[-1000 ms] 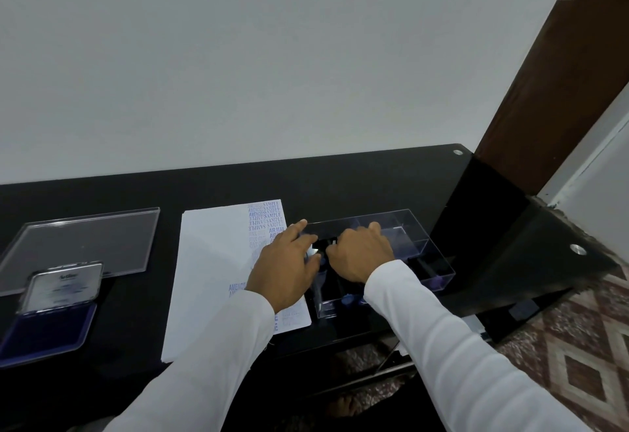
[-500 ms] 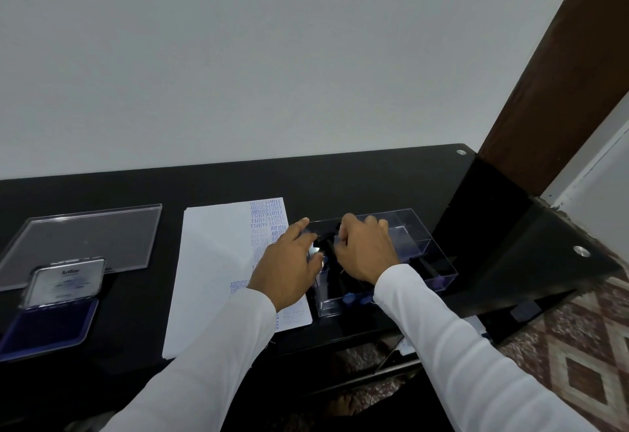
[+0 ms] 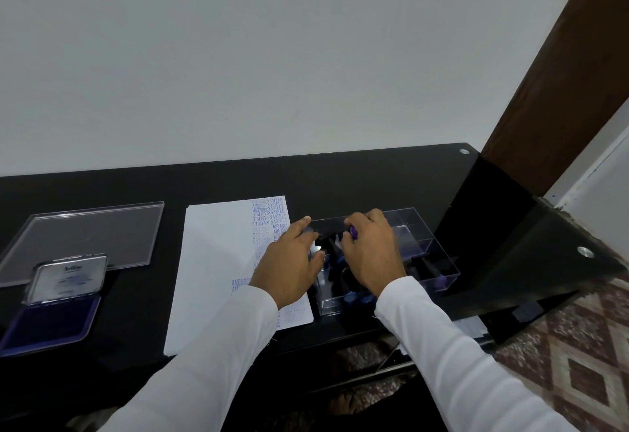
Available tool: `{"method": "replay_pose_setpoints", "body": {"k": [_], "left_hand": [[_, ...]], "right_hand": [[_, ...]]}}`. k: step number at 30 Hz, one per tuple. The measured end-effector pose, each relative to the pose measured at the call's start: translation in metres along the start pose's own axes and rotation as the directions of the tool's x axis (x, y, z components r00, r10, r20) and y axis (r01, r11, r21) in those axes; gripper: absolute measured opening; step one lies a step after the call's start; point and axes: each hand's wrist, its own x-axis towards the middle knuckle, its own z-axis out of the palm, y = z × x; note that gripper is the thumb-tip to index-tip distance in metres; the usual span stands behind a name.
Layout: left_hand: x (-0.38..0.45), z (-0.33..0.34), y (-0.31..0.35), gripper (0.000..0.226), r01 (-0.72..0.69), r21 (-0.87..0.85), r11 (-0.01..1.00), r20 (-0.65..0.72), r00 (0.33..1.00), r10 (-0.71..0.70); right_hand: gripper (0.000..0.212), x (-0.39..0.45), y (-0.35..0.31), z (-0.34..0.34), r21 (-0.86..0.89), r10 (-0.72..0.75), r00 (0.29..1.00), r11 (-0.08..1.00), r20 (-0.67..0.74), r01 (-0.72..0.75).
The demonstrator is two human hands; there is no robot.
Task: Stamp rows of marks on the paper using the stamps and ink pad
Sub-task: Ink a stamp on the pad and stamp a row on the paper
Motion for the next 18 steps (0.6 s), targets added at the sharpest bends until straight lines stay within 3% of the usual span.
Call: {"method": "replay_pose_setpoints", "body": {"k": [7, 18], "left_hand": [[-0.005, -0.006, -0.004, 0.049, 0.015, -0.009, 1.0, -0.009, 1.0, -0.015], [-0.057, -0.065, -0.066, 0.068, 0.214, 0.082, 0.973, -0.097, 0.974, -0.206]], "right_hand": [[0.021, -0.001, -0.01, 0.001, 0.025, -0.016, 1.0, 1.0, -0.026, 0.017], [0.029, -0.007, -0.092, 0.031, 0.062, -0.109, 0.994, 0.992, 0.026, 0.107]]}}
